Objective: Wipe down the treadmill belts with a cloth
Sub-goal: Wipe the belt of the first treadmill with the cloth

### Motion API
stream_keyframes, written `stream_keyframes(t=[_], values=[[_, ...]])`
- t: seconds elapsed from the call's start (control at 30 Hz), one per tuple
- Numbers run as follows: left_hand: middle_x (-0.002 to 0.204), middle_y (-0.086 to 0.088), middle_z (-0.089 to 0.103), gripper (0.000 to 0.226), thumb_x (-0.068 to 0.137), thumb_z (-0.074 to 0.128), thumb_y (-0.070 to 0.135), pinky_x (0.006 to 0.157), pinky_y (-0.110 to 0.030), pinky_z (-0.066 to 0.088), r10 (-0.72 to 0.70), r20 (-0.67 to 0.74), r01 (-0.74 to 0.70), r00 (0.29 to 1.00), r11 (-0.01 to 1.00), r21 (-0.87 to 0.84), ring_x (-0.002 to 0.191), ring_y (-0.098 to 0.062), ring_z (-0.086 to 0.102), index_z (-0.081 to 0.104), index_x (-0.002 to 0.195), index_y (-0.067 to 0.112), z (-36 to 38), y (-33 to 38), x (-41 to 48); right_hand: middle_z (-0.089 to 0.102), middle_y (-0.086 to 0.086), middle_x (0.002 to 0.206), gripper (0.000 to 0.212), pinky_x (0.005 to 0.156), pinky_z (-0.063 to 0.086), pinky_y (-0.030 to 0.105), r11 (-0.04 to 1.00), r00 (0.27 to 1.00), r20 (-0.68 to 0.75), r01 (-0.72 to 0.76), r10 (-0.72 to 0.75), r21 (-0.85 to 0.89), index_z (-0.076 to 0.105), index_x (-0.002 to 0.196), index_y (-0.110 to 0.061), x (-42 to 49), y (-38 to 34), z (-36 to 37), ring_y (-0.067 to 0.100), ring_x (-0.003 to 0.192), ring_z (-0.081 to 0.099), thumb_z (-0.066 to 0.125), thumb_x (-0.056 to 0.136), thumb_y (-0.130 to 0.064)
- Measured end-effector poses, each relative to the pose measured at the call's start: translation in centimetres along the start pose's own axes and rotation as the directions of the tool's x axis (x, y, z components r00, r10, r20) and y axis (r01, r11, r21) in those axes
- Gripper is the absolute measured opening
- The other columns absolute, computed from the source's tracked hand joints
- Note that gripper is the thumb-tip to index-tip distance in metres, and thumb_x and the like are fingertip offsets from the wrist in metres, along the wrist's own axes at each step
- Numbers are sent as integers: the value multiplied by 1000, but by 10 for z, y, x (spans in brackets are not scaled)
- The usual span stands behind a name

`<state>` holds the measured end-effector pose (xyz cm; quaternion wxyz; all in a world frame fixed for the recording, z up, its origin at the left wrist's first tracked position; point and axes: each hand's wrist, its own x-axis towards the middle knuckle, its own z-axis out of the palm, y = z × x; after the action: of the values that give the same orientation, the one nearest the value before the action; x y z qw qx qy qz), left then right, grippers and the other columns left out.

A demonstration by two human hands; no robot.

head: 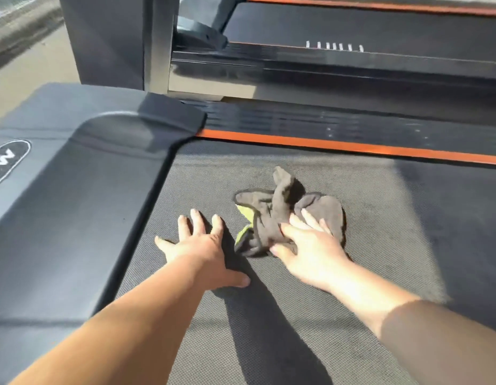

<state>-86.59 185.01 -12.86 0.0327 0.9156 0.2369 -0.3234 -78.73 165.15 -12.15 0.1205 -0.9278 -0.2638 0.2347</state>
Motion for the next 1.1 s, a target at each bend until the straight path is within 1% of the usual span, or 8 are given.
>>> stream_keyframes(t=[0.13, 0.27, 0.47, 0.63, 0.73, 0.83, 0.93, 1.1], values=[[162, -17, -38, 178, 25, 66, 102, 111, -82, 5, 8, -28, -8, 1000, 1000, 4, 153, -43, -26, -32, 155, 31, -6, -4, 9, 5, -14, 172, 63, 124, -10, 58, 993, 997, 71, 3, 6, -121, 15, 157, -56, -3, 5, 3, 20, 157, -17, 42, 100, -62], [164, -20, -32, 183, 21, 73, 97, 112, -82, 9, 39, -13, -39, 999, 999, -18, 152, -46, -24, -28, 157, 29, -9, -1, 22, -18, -15, 169, 65, 113, -3, 80, 981, 974, 129, -175, 185, -86, 1, 150, -69, 16, 6, -10, 36, 154, -24, 41, 99, -67], [164, -21, -30, 179, 26, 73, 97, 112, -82, 10, 55, -7, -54, 998, 998, 8, 153, -47, -22, -25, 159, 28, -7, -4, 25, 49, 1, 154, 47, 124, 4, 63, 984, 973, -166, -172, 161, -52, 48, 148, -36, 74, -35, 8, 36, 154, 21, 48, 102, -46], [165, -18, -29, 169, 29, 69, 99, 114, -80, 12, 61, -9, -60, 998, 998, 28, 153, -45, -23, 0, 164, 25, -4, -5, 25, 49, -1, 155, 48, 126, 17, 44, 993, 979, -172, 103, -112, -60, 47, 150, -35, 103, -64, 14, 28, 153, 28, 50, 102, -38], [165, -18, -31, 171, 28, 67, 101, 115, -79, 11, 71, -20, -70, 997, 997, 22, 153, -44, -24, -9, 163, 28, -3, -6, 25, 50, -6, 155, 48, 119, 28, 37, 948, 952, -147, 236, -270, -214, 46, 150, -37, 96, -31, -1, 22, 150, 33, 48, 102, -40], [164, -18, -33, 176, 27, 69, 100, 115, -79, 11, 75, -29, -75, 997, 997, 2, 153, -44, -24, -28, 157, 31, -2, -6, 25, 51, 0, 154, 42, 116, 34, 39, 984, 982, -183, 10, -44, -180, 56, 139, -40, 110, 21, -29, 24, 147, 39, 48, 98, -42], [163, -18, -34, 178, 26, 70, 99, 115, -80, 9, 72, -29, -73, 997, 997, -10, 152, -44, -25, -30, 156, 31, -1, -6, 26, 67, 14, 129, 35, 96, 51, 42, 962, 922, -300, -269, 245, -39, 65, 117, -29, 122, 56, -50, 37, 121, 60, 52, 93, -50], [162, -19, -35, 178, 26, 71, 98, 114, -80, 8, 76, -15, -77, 997, 997, -13, 151, -46, -27, -31, 156, 30, -2, -5, 27, 71, 12, 119, 30, 91, 47, 37, 963, 898, -357, -270, 258, 16, 65, 103, -28, 117, 28, -35, 37, 118, 62, 55, 96, -56]])
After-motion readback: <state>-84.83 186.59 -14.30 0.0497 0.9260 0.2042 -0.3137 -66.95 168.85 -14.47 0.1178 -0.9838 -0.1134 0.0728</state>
